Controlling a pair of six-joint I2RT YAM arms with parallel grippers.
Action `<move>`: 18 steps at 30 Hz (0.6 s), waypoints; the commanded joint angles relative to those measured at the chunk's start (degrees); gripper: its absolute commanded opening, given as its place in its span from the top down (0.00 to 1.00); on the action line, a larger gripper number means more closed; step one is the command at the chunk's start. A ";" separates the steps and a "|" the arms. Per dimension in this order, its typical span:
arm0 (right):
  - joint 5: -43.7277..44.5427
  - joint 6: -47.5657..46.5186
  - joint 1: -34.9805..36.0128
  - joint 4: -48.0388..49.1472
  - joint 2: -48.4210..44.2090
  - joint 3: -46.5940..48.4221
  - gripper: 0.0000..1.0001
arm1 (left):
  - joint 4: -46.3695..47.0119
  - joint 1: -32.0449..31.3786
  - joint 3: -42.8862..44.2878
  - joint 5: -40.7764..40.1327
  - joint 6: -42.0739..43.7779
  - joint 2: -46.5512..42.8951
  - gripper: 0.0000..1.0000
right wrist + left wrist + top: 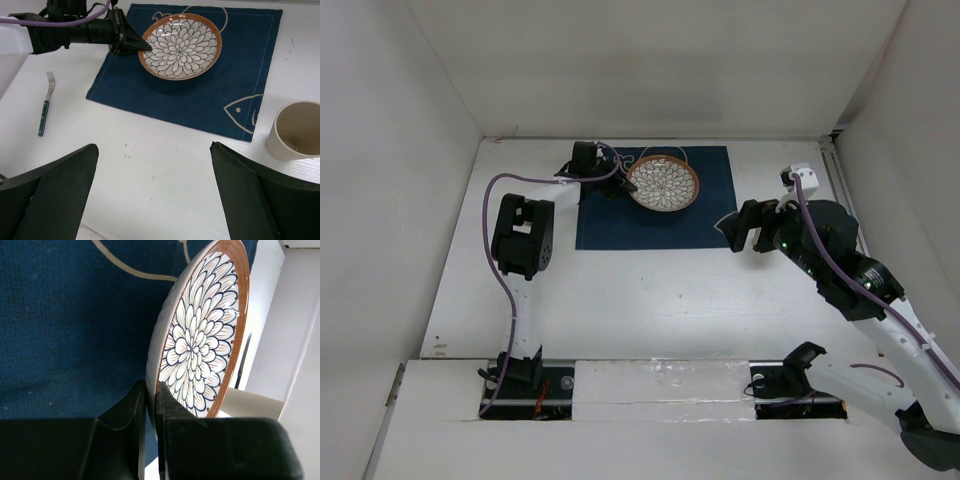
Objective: Set the dinner table for one person
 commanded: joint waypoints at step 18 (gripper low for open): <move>-1.74 -0.47 -1.04 2.78 -0.42 -1.01 0.00 | 0.03 -0.24 -0.53 -3.22 0.10 -5.38 0.32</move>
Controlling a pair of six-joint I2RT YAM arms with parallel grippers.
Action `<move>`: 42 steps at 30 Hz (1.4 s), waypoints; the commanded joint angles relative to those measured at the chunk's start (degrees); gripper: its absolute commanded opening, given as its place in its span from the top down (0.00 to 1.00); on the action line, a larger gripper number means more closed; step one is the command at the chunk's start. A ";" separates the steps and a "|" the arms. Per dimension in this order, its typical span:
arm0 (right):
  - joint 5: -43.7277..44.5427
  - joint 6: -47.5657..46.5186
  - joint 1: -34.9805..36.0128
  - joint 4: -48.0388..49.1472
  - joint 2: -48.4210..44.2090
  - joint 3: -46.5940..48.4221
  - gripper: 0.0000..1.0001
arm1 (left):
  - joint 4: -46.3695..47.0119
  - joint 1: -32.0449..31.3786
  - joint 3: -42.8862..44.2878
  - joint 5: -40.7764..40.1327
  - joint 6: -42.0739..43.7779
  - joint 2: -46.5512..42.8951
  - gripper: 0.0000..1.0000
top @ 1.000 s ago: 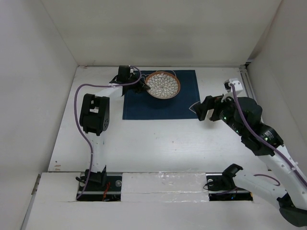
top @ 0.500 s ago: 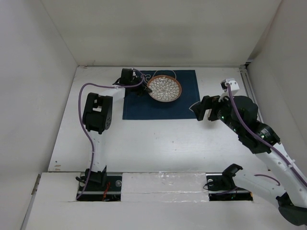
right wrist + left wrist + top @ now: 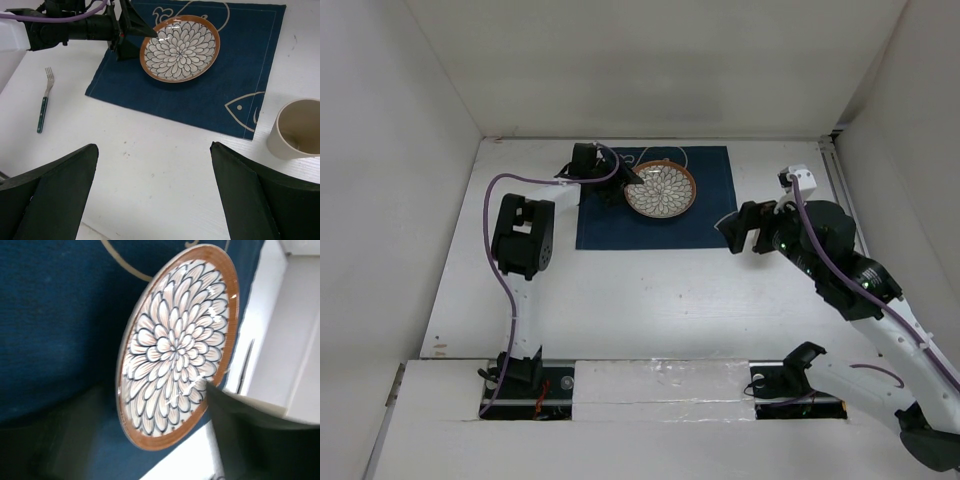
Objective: Set the dinner table for one person
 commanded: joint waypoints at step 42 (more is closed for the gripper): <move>12.49 10.98 -33.40 11.86 32.88 -7.38 0.77 | -38.81 -4.70 -24.15 -40.41 21.40 -62.79 0.00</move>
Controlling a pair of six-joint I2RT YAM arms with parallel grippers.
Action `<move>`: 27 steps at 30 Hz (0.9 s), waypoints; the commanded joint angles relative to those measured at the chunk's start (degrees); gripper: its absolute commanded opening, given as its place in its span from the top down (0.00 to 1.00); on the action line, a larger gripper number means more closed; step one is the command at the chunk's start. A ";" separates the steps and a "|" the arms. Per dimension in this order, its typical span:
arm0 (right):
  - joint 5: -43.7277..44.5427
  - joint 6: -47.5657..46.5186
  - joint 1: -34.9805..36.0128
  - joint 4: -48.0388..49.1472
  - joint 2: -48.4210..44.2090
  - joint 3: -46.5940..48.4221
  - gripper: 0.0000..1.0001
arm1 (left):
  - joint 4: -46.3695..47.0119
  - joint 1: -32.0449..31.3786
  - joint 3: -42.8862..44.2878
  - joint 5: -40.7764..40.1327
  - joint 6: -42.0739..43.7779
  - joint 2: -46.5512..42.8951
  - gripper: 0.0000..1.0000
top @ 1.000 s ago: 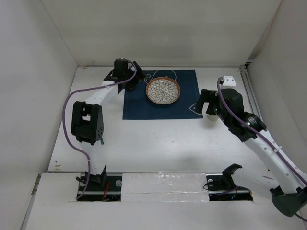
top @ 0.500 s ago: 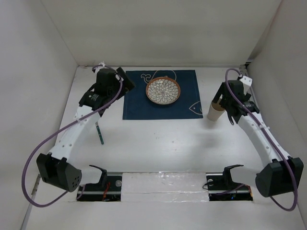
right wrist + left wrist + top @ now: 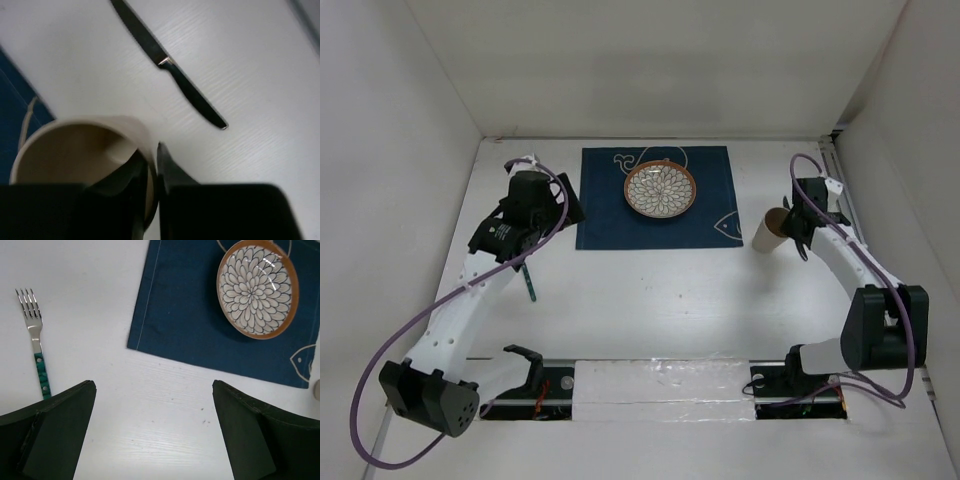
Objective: Set the dinner table for one person
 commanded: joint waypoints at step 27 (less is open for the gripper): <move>-2.77 -8.19 11.05 -8.86 48.85 69.93 1.00 | 4.56 2.15 -7.26 3.22 4.64 -2.48 0.00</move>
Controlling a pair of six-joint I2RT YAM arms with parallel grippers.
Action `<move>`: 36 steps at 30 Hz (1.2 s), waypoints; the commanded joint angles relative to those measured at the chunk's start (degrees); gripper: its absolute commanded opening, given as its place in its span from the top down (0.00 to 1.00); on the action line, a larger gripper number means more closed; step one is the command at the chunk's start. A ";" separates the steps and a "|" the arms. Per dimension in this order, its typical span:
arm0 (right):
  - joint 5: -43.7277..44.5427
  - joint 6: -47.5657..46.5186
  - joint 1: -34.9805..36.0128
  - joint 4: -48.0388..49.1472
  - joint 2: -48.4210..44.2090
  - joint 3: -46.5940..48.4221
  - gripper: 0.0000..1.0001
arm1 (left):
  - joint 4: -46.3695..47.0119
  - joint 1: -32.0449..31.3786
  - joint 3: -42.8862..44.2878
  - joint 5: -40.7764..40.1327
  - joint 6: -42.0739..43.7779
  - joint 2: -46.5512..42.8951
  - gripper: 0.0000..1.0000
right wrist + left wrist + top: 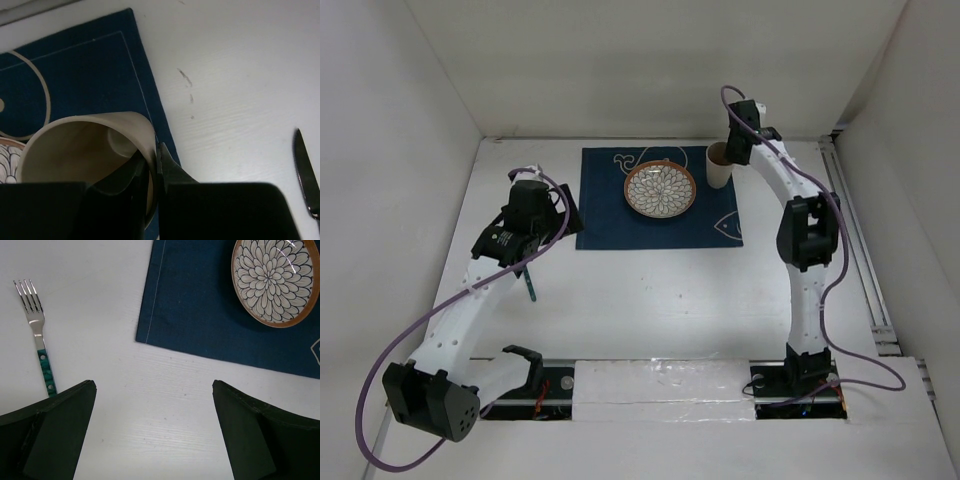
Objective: Set the dinner table for one person
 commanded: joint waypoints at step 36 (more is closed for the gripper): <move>-6.58 0.56 -2.61 2.63 17.36 29.20 0.89 | 2.02 0.22 -0.68 2.40 1.91 0.64 0.00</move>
